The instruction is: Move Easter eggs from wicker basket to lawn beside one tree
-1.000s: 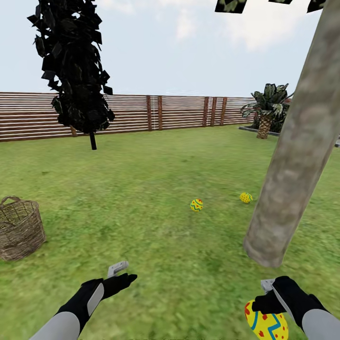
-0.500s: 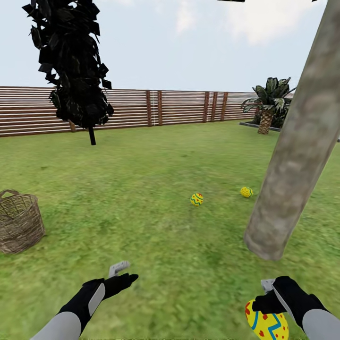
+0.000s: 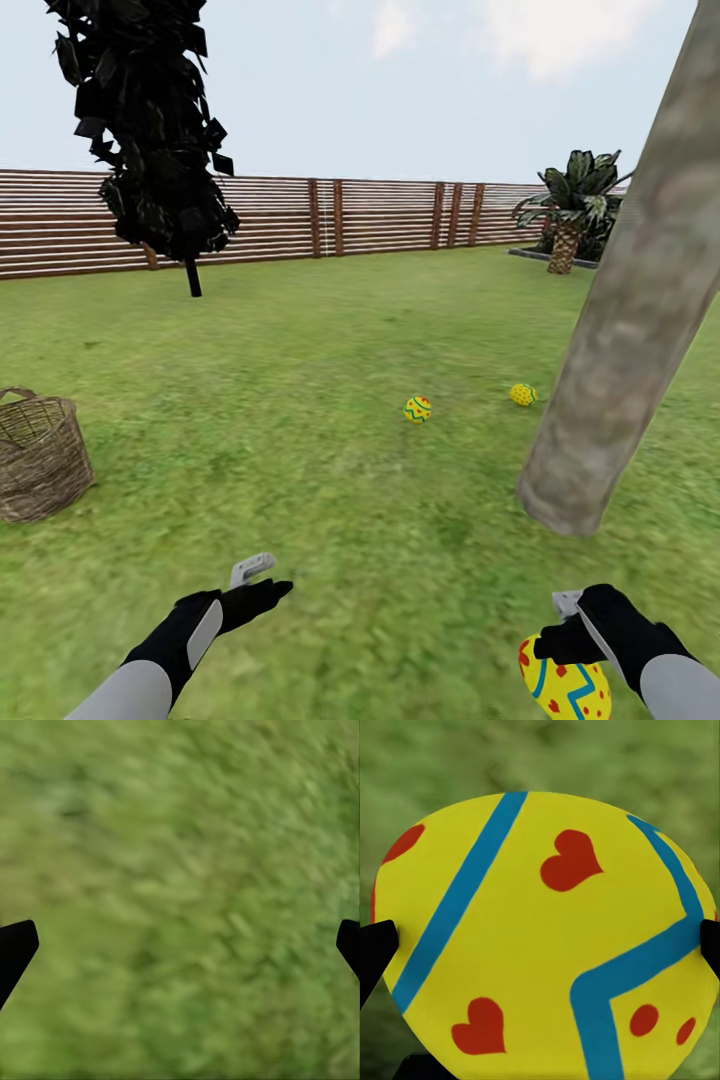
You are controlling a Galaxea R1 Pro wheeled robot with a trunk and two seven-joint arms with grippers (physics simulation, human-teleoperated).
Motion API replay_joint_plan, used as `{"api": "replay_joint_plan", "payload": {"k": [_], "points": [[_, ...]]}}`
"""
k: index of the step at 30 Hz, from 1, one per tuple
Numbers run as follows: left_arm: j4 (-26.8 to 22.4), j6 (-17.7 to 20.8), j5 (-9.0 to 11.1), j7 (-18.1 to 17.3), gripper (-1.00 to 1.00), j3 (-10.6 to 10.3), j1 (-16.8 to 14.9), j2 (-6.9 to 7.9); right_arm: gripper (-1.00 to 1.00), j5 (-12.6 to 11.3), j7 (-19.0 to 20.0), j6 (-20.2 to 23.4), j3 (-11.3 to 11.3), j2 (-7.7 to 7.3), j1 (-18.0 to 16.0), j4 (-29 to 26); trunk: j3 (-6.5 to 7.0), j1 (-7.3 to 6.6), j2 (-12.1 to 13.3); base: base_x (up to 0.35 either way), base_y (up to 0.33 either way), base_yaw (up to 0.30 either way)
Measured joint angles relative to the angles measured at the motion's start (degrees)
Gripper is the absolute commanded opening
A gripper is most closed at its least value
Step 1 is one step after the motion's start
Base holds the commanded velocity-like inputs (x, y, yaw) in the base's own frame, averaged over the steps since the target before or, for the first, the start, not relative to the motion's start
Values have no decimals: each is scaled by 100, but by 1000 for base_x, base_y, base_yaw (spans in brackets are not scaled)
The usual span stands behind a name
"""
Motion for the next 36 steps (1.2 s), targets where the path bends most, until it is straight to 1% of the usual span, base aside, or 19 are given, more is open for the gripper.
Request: {"api": "replay_joint_plan", "payload": {"k": [4,9,23,28,31,33,36], "points": [[19,-2,-1,0,100,0,0,-4,-100,-1,0,0,-3,0,0,0,-109,88,-160,0,0,0],[113,-10,-3,6,100,2,-1,-58,-100,0,0,-2,-8,-8,0,0,-246,198,-361,0,0,0],[115,-10,-3,7,100,-3,-1,-71,-100,-1,-1,-2,-8,-9,1,-1,-681,235,-381,0,0,0],[179,-68,-5,-4,100,4,-4,-59,-100,-1,0,0,-8,-9,-1,-2,-693,234,-382,38,0,0],[435,-437,-19,3,100,9,1,-55,-100,-1,0,2,-8,-13,0,-2,-693,231,-382,291,0,0],[472,-525,-19,7,100,10,0,-55,-100,-1,0,6,-8,-15,1,-2,-693,231,-382,332,0,0],[484,-557,-20,3,100,9,-3,-56,-100,-1,0,6,-8,-18,0,-2,-693,231,-382,339,-5,0]]}}
